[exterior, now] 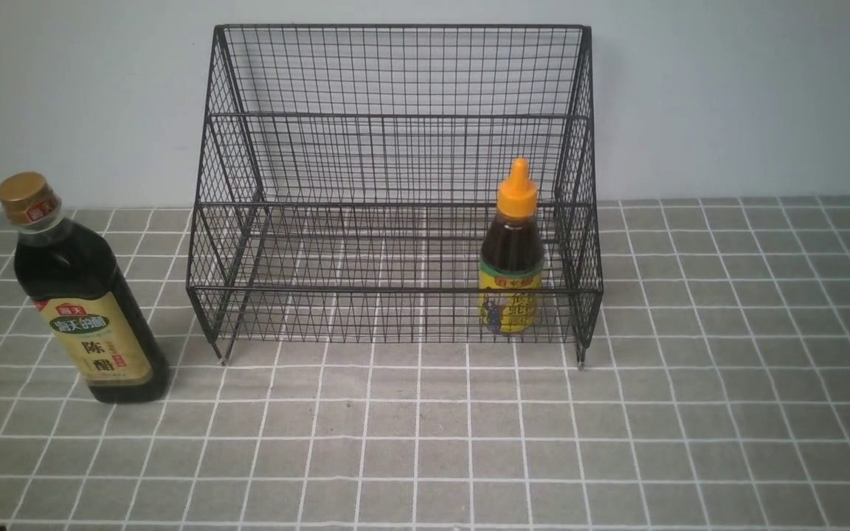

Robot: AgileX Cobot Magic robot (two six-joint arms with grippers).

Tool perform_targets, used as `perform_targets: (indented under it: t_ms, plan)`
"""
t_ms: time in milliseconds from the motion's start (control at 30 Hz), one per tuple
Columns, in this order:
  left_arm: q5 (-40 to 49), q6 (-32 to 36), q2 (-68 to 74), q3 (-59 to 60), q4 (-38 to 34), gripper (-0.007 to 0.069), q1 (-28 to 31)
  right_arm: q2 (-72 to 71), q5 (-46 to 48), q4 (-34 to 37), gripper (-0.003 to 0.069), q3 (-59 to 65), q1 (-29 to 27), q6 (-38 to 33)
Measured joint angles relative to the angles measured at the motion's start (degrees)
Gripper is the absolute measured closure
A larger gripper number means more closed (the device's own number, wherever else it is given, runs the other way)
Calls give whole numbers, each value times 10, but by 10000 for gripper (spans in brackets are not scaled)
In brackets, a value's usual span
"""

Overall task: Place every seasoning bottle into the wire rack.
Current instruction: Use the left arm to grab the condiment bottle closest to it

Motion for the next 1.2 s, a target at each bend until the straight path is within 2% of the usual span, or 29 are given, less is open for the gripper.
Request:
perform_targets:
  t_ms: [167, 433, 633, 733, 767, 800, 867, 967, 1067, 1200]
  plan:
    - [0, 0, 0, 0, 0, 634, 0, 0, -8, 17, 670, 3, 0, -44]
    - [0, 0, 0, 0, 0, 634, 0, 0, -10, 198, 670, 21, 0, -257]
    - [0, 0, 0, 0, 0, 634, 0, 0, 8, 215, 670, 23, -2, -303]
    - [0, 0, 0, 0, 0, 634, 0, 0, 26, 219, 670, 30, -38, -305]
    - [0, 0, 0, 0, 0, 634, 0, 0, 41, 219, 670, 47, -95, -307]
    - [0, 0, 0, 0, 0, 634, 0, 0, 43, 219, 670, 49, -108, -307]
    - [0, 0, 0, 0, 0, 634, 0, 0, 55, 219, 670, 97, -193, -308]
    - [0, 0, 0, 0, 0, 634, 0, 0, 59, 219, 670, 155, -259, -308]
    - [0, 0, 0, 0, 0, 634, 0, 0, 61, 219, 670, 218, -294, -308]
    - [-1, 0, 0, 0, 0, 634, 0, 1, 56, 221, 670, 241, -298, -308]
